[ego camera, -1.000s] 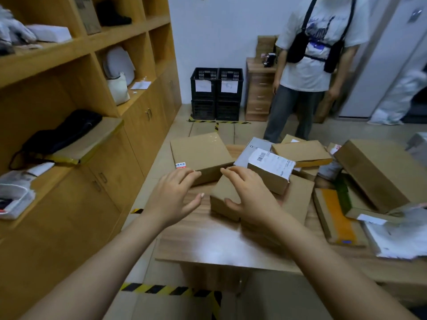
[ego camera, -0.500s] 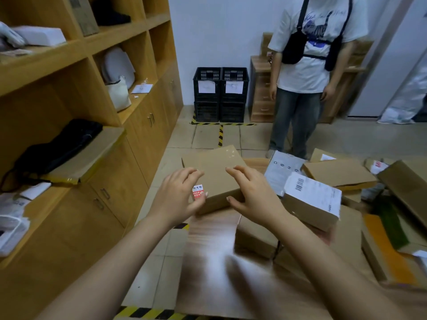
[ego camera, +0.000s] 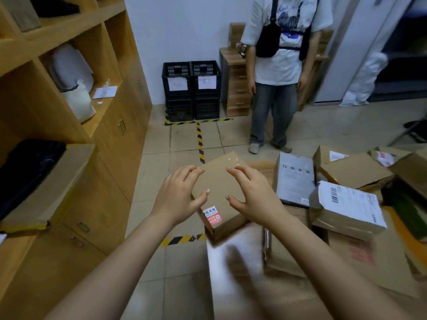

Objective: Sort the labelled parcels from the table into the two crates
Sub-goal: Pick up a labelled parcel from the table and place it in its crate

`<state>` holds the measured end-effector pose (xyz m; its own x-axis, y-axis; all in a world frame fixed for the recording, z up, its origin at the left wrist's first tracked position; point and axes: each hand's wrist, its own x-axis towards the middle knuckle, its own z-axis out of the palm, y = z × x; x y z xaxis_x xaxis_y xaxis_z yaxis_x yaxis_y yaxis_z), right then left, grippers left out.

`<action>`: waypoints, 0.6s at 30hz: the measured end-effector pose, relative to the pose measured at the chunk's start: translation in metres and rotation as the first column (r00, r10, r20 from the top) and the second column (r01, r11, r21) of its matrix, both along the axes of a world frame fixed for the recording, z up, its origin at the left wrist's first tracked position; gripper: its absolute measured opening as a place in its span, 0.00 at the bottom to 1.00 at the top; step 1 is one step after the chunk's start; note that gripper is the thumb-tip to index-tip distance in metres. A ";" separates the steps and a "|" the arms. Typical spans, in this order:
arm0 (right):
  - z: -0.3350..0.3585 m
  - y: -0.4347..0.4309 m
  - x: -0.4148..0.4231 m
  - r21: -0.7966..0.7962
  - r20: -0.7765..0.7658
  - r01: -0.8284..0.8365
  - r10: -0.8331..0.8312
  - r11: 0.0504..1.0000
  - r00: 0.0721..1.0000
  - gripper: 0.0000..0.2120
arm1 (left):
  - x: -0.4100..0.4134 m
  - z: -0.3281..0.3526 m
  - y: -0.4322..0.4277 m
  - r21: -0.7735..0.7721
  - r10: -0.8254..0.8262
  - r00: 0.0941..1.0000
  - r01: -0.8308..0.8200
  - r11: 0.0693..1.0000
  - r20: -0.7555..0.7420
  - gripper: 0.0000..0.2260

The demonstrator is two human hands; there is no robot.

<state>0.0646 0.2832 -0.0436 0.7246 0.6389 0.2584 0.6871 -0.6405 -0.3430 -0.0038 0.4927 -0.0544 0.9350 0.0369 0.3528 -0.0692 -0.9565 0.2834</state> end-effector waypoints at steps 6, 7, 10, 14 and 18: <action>-0.006 0.051 -0.031 0.008 -0.026 0.230 -0.230 0.973 0.973 0.31 | 0.012 -0.005 0.067 -0.004 -0.208 0.978 0.208 0.978 -0.013 0.22; -0.008 0.058 -0.036 0.000 -0.025 0.266 -0.266 0.964 0.964 0.31 | 0.015 -0.005 0.077 -0.005 -0.243 0.970 0.243 0.970 -0.019 0.23; -0.013 0.073 -0.053 -0.032 -0.054 0.382 -0.383 0.924 0.922 0.32 | 0.026 -0.008 0.096 -0.005 -0.336 0.941 0.336 0.942 -0.038 0.23; -0.030 0.080 -0.069 -0.053 -0.088 0.502 -0.505 0.863 0.859 0.32 | 0.041 -0.022 0.107 -0.041 -0.428 0.903 0.426 0.904 -0.050 0.22; -0.049 0.083 -0.063 -0.118 -0.123 0.628 -0.639 0.769 0.760 0.32 | 0.070 -0.043 0.107 -0.048 -0.497 0.854 0.496 0.867 -0.151 0.25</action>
<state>0.0021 0.3661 -0.0922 0.9954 0.0322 0.0902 0.0617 -0.9360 -0.3467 0.0658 0.5993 -0.0971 0.8716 -0.4451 0.2054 -0.4900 -0.8044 0.3359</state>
